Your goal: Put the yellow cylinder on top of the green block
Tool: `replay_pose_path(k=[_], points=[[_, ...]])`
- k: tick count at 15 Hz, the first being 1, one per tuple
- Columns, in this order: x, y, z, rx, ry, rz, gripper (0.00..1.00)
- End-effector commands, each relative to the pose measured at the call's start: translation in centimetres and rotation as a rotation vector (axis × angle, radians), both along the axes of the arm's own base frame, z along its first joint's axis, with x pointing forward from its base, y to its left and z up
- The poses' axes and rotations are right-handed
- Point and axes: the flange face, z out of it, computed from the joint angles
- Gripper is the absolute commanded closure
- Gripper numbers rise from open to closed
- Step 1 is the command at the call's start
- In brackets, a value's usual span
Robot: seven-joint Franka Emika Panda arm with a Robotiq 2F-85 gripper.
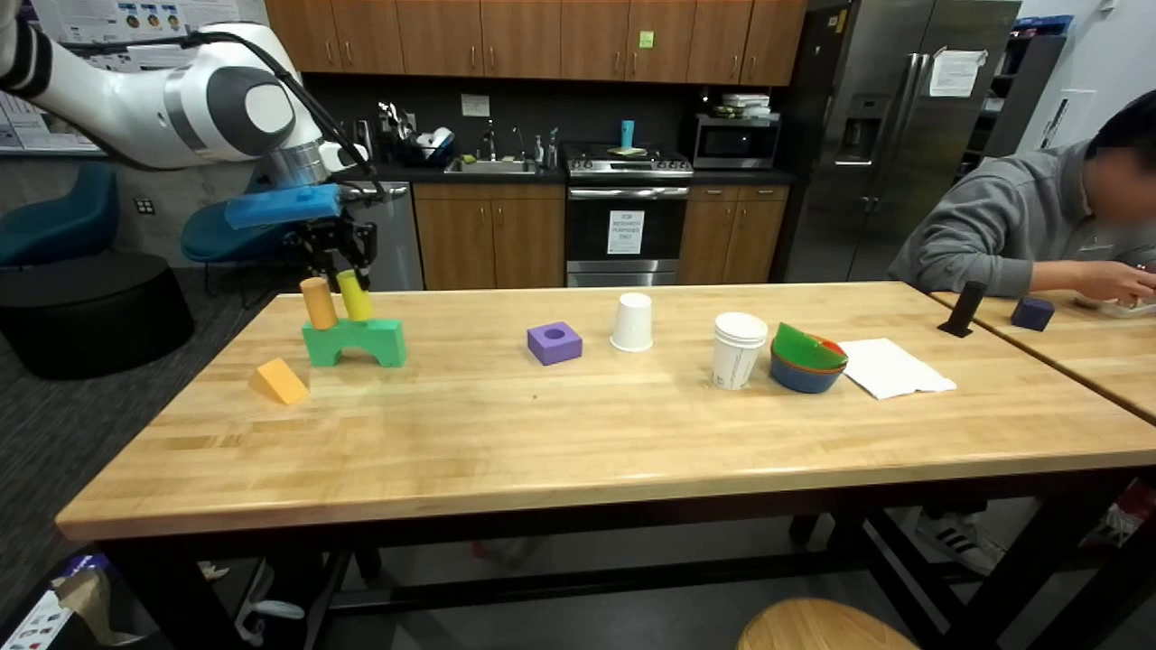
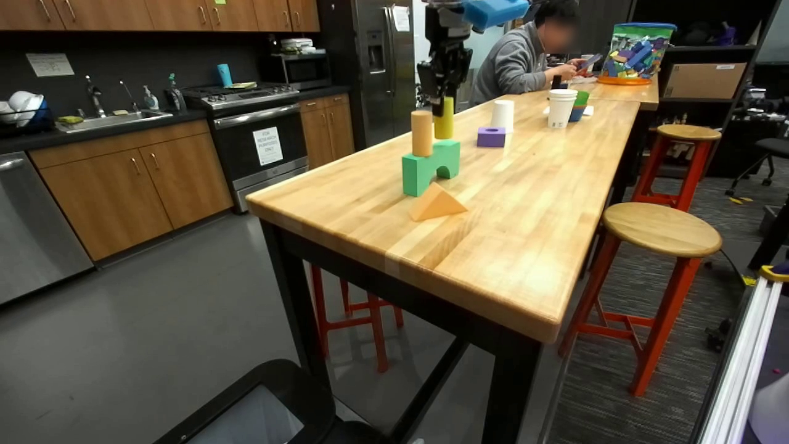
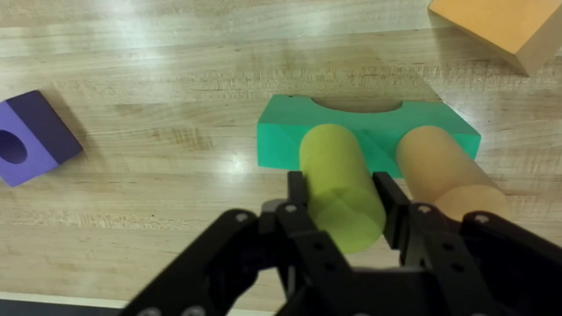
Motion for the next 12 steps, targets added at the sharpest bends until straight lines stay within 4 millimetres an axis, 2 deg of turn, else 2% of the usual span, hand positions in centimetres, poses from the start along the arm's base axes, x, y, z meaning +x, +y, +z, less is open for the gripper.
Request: replay_pose_path(k=[1, 12], points=[[0.40, -0.04, 0.35, 0.015, 0.002, -0.006, 0.84], [0.19, -0.29, 0.28, 0.023, 0.003, -0.015, 0.84]])
